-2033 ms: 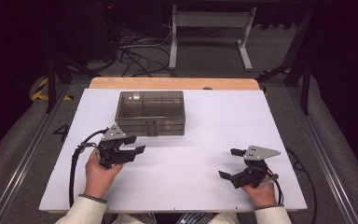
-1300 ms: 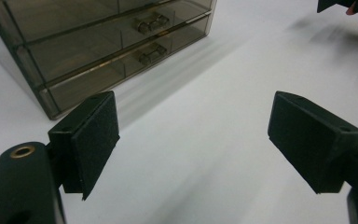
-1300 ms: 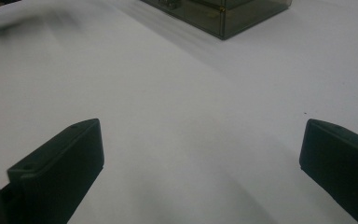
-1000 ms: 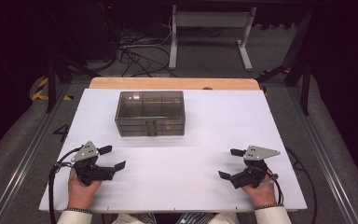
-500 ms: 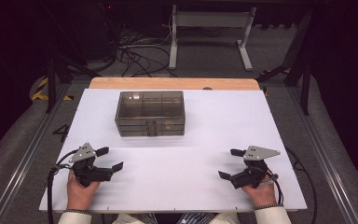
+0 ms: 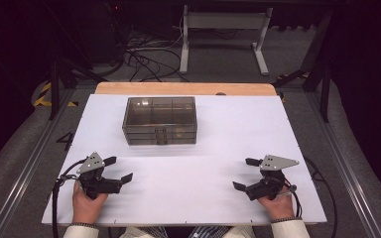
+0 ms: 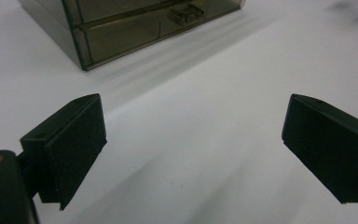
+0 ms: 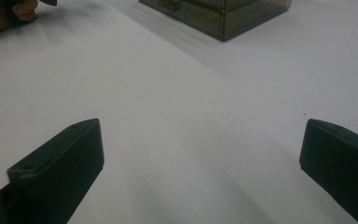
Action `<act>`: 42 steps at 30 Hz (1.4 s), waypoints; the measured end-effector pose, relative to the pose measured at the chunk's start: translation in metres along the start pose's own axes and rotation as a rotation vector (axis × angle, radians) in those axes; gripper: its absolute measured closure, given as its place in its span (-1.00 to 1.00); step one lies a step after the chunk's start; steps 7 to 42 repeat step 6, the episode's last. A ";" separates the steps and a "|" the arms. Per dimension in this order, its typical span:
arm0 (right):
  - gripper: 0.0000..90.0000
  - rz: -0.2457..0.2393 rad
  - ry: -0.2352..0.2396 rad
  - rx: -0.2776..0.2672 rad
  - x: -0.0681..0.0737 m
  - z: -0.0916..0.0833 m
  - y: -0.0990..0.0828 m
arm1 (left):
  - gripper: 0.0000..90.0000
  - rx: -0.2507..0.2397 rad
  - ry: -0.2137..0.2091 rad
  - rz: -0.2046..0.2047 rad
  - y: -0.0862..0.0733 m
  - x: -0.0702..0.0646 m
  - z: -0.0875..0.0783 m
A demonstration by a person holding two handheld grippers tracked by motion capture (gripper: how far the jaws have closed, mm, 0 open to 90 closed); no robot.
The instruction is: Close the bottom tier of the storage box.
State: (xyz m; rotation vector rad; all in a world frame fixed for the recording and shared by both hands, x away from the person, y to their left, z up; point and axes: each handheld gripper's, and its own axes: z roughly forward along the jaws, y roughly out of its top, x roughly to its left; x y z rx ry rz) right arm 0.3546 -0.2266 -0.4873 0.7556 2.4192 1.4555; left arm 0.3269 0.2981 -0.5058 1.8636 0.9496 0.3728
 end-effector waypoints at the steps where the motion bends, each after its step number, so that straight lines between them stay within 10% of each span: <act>1: -1.00 0.000 0.000 0.001 0.000 0.000 0.000 | -0.86 -0.007 0.002 -0.006 0.000 0.001 -0.001; 42: -0.99 -0.006 -0.003 0.005 -0.001 0.000 0.000 | -0.87 -0.013 -0.008 -0.014 -0.001 0.002 -0.001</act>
